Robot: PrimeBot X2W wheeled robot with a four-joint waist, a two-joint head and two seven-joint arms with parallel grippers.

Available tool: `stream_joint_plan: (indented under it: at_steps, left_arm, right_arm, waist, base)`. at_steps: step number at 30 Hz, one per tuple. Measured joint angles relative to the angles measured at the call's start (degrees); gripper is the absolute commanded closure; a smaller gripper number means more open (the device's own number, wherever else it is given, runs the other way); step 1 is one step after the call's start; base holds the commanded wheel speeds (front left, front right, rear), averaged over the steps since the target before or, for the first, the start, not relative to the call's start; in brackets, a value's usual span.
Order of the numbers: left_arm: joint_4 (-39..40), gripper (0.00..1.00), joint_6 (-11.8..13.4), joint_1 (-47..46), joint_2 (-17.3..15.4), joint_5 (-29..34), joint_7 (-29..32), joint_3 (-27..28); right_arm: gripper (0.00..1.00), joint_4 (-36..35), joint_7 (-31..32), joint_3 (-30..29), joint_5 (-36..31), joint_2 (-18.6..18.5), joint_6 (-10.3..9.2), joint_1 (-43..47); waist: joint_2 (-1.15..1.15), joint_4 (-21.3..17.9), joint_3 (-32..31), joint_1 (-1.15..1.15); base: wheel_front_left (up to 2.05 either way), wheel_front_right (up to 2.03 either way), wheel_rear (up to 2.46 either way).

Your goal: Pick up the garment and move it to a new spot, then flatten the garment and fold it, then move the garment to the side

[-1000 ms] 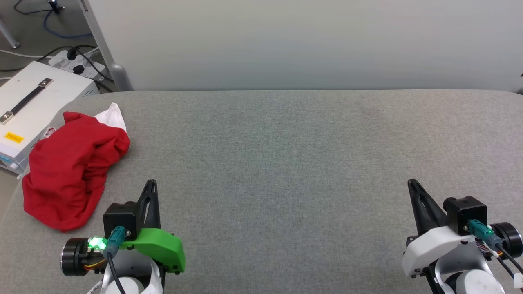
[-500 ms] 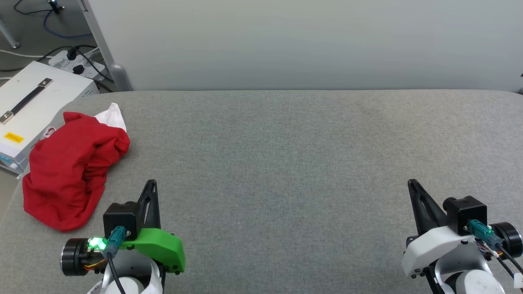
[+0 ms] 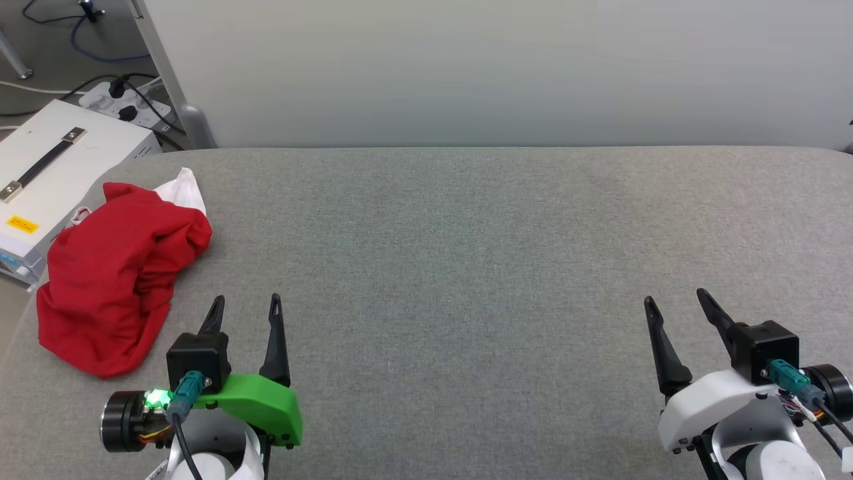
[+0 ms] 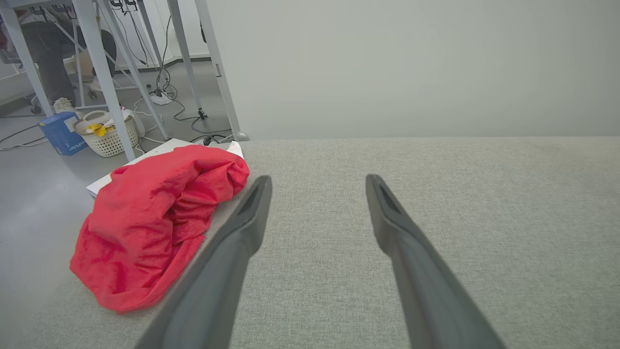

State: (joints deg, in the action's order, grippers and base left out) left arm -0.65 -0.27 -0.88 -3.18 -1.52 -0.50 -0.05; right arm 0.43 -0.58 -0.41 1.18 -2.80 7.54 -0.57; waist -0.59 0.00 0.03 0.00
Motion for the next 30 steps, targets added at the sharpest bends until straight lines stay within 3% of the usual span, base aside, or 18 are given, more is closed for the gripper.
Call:
stream_joint_plan:
  at_steps: [30]
  left_arm:
    - [-1.0, 0.00, -0.6, 0.0, 0.0, -3.7, -3.5, -0.2]
  right_arm:
    - [0.00, -0.9, -3.4, -0.9, 2.7, 0.0, 0.00, 0.0]
  waist:
    - [0.00, 0.2, 0.1, 0.00]
  base:
    - [0.00, 0.00, 0.00]
